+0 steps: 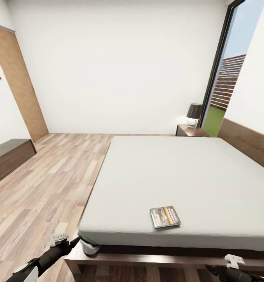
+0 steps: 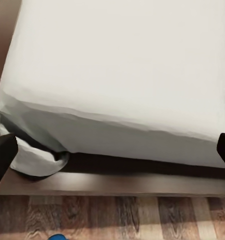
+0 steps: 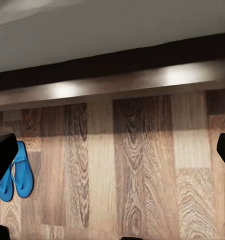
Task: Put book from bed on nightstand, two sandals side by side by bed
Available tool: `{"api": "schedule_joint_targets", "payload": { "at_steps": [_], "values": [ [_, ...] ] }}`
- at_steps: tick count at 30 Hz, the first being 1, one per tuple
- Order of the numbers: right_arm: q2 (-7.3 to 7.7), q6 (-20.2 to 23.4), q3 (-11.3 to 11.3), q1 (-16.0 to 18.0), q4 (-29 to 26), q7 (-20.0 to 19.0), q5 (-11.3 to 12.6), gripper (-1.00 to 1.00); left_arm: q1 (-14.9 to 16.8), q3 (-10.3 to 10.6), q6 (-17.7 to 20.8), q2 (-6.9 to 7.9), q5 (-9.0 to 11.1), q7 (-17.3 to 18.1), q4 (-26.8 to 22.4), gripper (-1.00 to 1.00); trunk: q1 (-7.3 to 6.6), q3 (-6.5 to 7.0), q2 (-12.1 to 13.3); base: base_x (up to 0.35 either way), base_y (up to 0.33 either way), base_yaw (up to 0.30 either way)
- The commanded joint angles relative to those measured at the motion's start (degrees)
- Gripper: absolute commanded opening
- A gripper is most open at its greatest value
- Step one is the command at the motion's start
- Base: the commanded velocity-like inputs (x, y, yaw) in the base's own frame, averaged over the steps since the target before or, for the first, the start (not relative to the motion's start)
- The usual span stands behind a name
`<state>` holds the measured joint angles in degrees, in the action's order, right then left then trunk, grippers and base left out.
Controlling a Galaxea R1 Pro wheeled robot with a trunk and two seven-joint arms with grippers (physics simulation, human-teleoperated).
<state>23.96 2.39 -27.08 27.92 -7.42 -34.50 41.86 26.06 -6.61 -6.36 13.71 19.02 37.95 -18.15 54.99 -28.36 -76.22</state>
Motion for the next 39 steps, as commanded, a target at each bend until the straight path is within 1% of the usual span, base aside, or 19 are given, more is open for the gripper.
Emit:
{"api": "schedule_joint_targets", "payload": {
  "at_steps": [1, 39],
  "values": [
    [0.03, 0.25, -0.34, 0.03, 0.0, -0.13, 0.59, 1.0, 0.05, -0.07, -0.09, 0.01, 0.22, 0.29, 0.06, 1.0, 0.0, -0.06, -0.03, 0.0, -0.273, 0.0],
    [0.03, 0.25, -0.34, 0.03, -0.02, -0.13, 0.59, 1.0, 0.05, -0.07, -0.07, 0.01, 0.22, 0.29, 0.11, 1.0, 0.0, -0.06, -0.03, 0.0, -0.273, 0.0]
  ]
}}
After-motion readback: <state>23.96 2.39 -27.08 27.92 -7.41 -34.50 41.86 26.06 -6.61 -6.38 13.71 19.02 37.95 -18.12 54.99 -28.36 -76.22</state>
